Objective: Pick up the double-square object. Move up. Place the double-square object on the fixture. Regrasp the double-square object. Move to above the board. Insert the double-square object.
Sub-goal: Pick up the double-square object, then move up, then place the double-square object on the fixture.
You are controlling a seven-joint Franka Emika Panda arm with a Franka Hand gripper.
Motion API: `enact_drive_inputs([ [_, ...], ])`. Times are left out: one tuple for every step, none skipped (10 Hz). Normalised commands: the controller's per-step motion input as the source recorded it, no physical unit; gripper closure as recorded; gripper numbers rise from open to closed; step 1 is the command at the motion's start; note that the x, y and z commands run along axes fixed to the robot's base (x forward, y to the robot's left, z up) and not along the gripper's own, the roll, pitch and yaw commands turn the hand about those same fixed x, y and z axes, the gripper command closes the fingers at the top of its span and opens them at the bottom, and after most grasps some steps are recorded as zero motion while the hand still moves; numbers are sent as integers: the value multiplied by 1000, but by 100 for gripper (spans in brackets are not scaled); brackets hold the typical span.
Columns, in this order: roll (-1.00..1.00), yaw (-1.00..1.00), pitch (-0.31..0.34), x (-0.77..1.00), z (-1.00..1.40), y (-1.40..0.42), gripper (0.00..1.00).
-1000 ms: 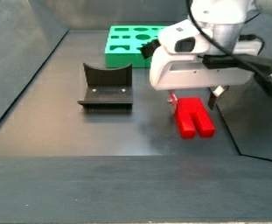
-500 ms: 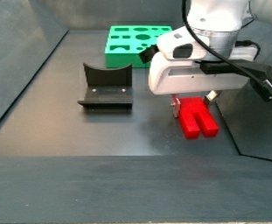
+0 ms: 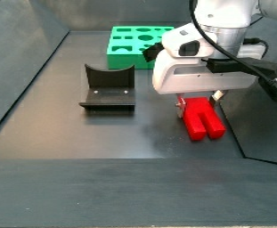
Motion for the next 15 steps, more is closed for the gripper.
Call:
enact_drive_inputs([
  [0, 0, 0, 0, 0, 0, 100],
  [0, 0, 0, 0, 0, 0, 100],
  [0, 0, 0, 0, 0, 0, 100],
  [0, 0, 0, 0, 0, 0, 100],
  [0, 0, 0, 0, 833, 0, 100],
  [13, -7, 17, -38, 816, 77, 100],
  [17, -18, 42, -46, 729, 64, 100],
  [28, -25, 72, -28, 580, 34, 100],
  [39, -26, 78, -22, 497, 28, 100],
  [69, -19, 74, -26, 287, 11, 100],
  [83, -17, 69, -28, 205, 7, 100],
  [0, 0, 0, 0, 1000, 0, 100],
  [8, 1, 9, -2, 1000, 0, 100],
  [18, -4, 26, -12, 1000, 4, 100],
  [33, -12, 35, -16, 1000, 7, 100],
])
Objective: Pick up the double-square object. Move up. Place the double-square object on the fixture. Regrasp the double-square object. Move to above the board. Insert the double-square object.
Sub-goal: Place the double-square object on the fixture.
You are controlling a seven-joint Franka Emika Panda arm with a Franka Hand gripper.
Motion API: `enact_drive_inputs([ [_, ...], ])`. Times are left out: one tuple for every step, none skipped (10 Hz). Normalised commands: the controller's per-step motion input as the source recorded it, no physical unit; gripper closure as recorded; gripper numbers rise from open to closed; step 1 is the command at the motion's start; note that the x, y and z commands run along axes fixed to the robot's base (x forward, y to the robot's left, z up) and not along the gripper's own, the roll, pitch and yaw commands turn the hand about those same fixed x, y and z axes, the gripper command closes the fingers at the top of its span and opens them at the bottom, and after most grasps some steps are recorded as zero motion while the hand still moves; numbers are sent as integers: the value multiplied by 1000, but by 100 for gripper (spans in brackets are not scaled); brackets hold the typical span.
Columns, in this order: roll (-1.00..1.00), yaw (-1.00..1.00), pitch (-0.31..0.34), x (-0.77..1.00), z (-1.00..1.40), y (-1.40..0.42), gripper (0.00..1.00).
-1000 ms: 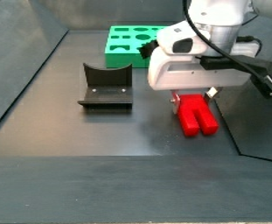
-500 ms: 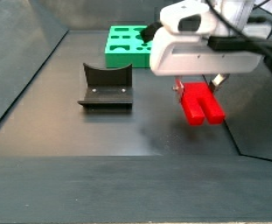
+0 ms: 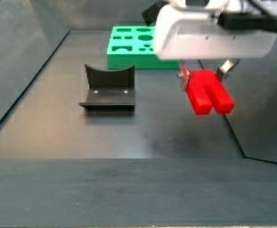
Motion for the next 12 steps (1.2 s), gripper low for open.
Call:
enact_drive_inputs([
  [55, -18, 45, -23, 1000, 9, 100],
  [72, -19, 54, -29, 1000, 10, 100],
  [84, -13, 60, -35, 1000, 11, 100],
  [99, -3, 63, -36, 1000, 9, 100],
  [110, 6, 67, -36, 979, 8, 100],
  [117, 18, 75, -31, 812, 6, 100],
  [116, 24, 79, -24, 686, 6, 100],
  [113, 27, 82, -18, 558, 7, 100],
  [105, 30, 86, -12, 427, 5, 100],
  [91, 28, 88, -6, 245, 5, 100],
  [-29, -671, 61, 1000, 97, -293, 100],
  [-35, -615, 76, 1000, 59, -287, 100],
])
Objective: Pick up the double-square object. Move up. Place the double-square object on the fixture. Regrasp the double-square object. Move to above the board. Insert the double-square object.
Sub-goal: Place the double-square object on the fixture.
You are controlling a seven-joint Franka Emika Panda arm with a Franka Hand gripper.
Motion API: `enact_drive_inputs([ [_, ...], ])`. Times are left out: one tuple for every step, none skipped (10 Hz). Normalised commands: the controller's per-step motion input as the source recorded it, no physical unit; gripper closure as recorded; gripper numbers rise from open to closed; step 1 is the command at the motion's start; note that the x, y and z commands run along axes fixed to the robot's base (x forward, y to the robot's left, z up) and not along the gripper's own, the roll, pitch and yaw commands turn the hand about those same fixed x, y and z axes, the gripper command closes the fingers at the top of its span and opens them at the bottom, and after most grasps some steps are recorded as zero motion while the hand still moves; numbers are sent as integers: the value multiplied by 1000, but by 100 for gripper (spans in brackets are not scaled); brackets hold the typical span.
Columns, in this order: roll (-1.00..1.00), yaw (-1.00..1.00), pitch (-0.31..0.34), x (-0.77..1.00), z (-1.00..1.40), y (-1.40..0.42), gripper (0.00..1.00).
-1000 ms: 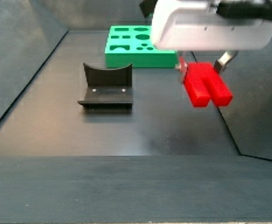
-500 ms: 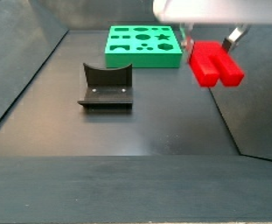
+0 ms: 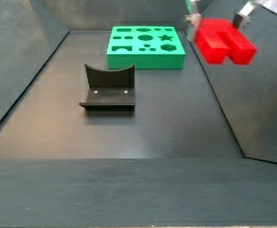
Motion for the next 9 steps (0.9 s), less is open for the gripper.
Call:
enact_drive_inputs([
  [-49, -450, 80, 1000, 58, -255, 100],
  [-67, -304, 88, 1000, 57, -238, 100],
  [-85, -172, 108, 1000, 51, -222, 100],
  [-99, -112, 118, 1000, 49, -203, 100],
  [-107, -73, 127, 1000, 45, -189, 100],
  [-107, -39, 134, 1000, 42, -171, 100],
  [-101, -22, 138, 1000, 39, -155, 100],
  [-94, -4, 144, 1000, 36, -135, 100],
  [-94, 3, 143, 1000, 34, -129, 100],
])
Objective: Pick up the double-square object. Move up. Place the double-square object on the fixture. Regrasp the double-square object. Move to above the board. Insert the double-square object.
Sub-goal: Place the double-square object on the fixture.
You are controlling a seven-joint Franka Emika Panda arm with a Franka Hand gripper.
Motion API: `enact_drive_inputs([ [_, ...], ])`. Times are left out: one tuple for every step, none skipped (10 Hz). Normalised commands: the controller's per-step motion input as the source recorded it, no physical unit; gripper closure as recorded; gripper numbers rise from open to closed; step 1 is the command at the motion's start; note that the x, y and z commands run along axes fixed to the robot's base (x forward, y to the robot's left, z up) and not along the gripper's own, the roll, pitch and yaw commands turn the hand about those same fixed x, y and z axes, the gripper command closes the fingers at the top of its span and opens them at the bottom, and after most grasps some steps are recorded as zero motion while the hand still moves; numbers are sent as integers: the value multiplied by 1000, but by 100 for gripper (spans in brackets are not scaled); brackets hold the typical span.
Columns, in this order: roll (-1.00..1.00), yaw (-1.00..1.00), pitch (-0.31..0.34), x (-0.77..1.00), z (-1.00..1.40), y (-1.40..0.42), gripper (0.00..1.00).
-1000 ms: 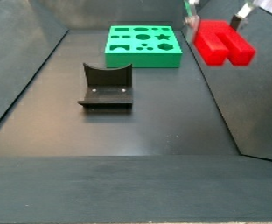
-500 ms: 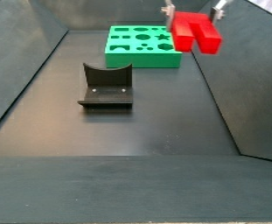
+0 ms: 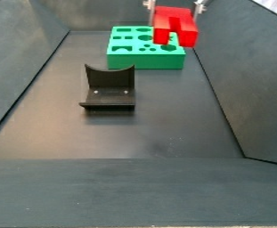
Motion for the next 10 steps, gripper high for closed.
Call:
enact_drive_inputs([
  [-89, 13, 140, 1000, 30, -109, 100],
  [-88, 16, 143, 1000, 29, -100, 100],
  [-89, 19, 151, 1000, 27, -88, 100],
  [-83, 20, 145, 1000, 24, -79, 100],
  [-1000, 43, 1, 1000, -132, -212, 100],
  [-1000, 41, 1, 1000, -136, -208, 100],
  [-1000, 19, 8, 1000, -106, -122, 100],
  [-1000, 11, 20, 1000, -88, -88, 100],
  [-1000, 4, 37, 1000, -65, -59, 100],
  [-1000, -3, 53, 1000, -50, -31, 100],
])
